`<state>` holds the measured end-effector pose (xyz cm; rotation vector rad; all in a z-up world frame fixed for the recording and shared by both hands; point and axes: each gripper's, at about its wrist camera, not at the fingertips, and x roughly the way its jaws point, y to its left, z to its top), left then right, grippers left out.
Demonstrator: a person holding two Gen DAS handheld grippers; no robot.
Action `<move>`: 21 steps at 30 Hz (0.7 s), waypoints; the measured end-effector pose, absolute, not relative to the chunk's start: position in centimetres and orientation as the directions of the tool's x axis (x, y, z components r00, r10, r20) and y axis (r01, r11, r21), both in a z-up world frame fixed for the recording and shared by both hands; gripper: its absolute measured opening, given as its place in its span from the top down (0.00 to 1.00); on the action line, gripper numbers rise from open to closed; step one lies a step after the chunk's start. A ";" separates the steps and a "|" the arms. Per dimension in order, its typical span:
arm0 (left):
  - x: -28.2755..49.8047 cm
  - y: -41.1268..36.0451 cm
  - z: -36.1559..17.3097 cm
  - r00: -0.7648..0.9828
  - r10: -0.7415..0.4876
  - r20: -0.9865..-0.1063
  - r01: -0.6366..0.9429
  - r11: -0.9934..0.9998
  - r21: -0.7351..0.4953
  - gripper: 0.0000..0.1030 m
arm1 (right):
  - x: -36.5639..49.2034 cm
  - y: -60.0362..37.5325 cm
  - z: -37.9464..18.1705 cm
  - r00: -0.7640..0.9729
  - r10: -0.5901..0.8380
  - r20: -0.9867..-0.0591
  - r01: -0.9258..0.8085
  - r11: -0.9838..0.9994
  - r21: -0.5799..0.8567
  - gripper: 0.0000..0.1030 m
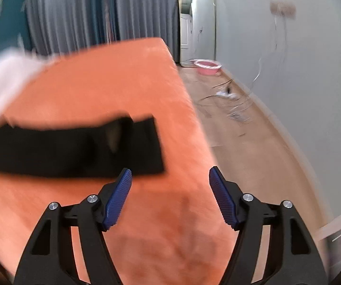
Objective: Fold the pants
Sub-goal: 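Open both tools and release the folded pants onto the bed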
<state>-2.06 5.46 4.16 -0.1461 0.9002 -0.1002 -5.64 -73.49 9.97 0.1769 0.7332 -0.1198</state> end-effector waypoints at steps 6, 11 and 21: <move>-3.6 2.4 4.5 0.626 -0.177 -0.759 0.066 0.982 -0.175 0.35 | 3.1 -75.0 7.9 0.634 0.290 -0.717 0.194 0.837 0.511 0.42; -4.4 3.1 4.9 0.628 -0.135 -0.766 0.036 0.989 -0.145 0.35 | 4.2 -71.1 12.6 0.718 0.258 -0.646 -0.007 0.931 0.365 0.96; -4.7 2.6 3.6 0.611 -0.137 -0.780 0.017 0.987 -0.159 0.33 | -1.0 -71.5 7.1 0.634 -0.321 -0.704 0.093 0.935 -0.343 0.61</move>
